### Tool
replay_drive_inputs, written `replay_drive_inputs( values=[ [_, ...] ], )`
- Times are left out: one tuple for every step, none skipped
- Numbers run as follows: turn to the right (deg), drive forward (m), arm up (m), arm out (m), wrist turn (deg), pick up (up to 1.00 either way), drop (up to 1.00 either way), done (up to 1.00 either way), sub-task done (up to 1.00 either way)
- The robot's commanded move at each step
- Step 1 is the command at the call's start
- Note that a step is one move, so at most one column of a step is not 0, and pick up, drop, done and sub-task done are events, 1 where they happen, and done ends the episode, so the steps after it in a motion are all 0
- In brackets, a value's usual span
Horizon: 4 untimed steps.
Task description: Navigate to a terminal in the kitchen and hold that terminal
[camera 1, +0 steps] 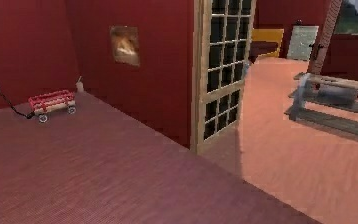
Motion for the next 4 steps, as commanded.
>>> replay_drive_inputs(
  values=[
    [0.0,0.25,0.00,0.00,0.0,0.00,0.00,0.00,0.00],
    [-45.0,0.00,0.00,0.00,0.0,0.00,0.00,0.00,0.00],
    [0.0,0.05,0.00,0.00,0.0,0.00,0.00,0.00,0.00],
    [45.0,0.00,0.00,0.00,0.0,0.00,0.00,0.00,0.00]
  ],
)
